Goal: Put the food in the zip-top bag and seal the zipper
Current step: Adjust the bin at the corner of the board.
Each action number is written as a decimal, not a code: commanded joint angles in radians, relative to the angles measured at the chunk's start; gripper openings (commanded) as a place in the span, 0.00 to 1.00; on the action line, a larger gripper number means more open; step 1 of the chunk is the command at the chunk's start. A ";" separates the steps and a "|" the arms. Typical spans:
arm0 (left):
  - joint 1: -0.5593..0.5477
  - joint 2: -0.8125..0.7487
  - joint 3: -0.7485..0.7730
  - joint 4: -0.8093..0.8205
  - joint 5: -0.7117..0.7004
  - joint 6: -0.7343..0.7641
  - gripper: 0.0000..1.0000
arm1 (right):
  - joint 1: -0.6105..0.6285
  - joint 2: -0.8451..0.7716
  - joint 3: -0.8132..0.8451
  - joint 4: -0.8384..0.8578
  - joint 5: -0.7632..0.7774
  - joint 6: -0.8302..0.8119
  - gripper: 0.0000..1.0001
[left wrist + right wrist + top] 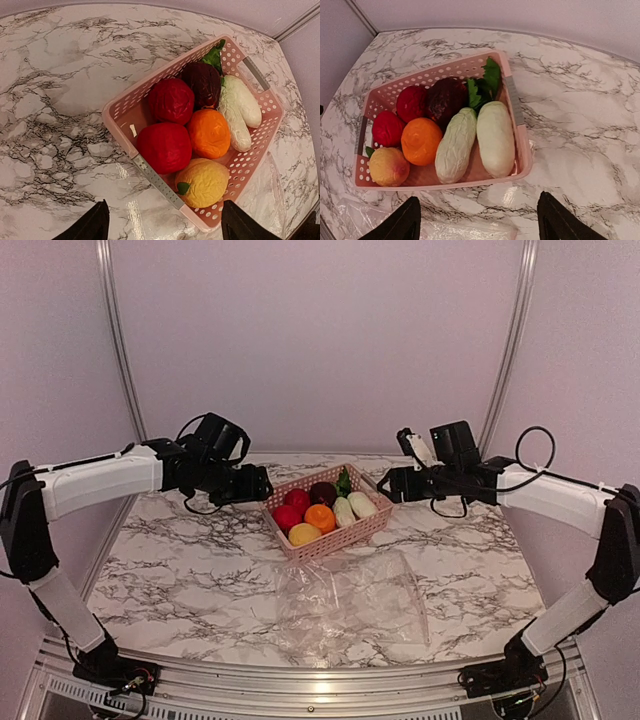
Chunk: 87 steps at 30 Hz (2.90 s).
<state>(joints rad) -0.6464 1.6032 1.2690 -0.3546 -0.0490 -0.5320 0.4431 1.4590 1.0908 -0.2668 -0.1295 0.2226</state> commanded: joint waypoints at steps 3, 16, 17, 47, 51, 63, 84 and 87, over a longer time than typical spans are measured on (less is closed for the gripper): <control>0.004 0.196 0.247 -0.270 -0.057 0.155 0.78 | 0.150 0.046 0.091 -0.043 -0.103 -0.113 0.72; 0.110 0.554 0.596 -0.279 0.044 0.365 0.74 | 0.189 0.012 0.075 -0.112 -0.166 -0.140 0.70; 0.116 0.576 0.610 -0.279 0.044 0.379 0.73 | 0.189 0.005 0.077 -0.114 -0.175 -0.135 0.70; 0.136 0.064 0.011 -0.155 -0.165 0.148 0.00 | 0.190 0.047 -0.002 -0.014 -0.107 -0.025 0.68; 0.137 -0.091 -0.183 -0.129 -0.164 0.117 0.00 | 0.189 0.042 -0.047 0.007 -0.142 -0.011 0.67; 0.149 -0.365 -0.509 -0.086 -0.143 0.114 0.00 | 0.187 -0.031 -0.131 -0.061 -0.094 0.051 0.69; 0.059 -0.126 -0.390 0.070 -0.005 0.073 0.09 | 0.089 -0.206 -0.417 -0.248 -0.099 0.194 0.59; 0.059 -0.150 -0.378 0.032 -0.030 0.067 0.49 | 0.083 -0.169 -0.423 -0.249 -0.131 0.201 0.58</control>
<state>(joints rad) -0.5827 1.4876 0.8886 -0.2687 -0.0704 -0.4629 0.5426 1.2636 0.6659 -0.4915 -0.2283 0.3813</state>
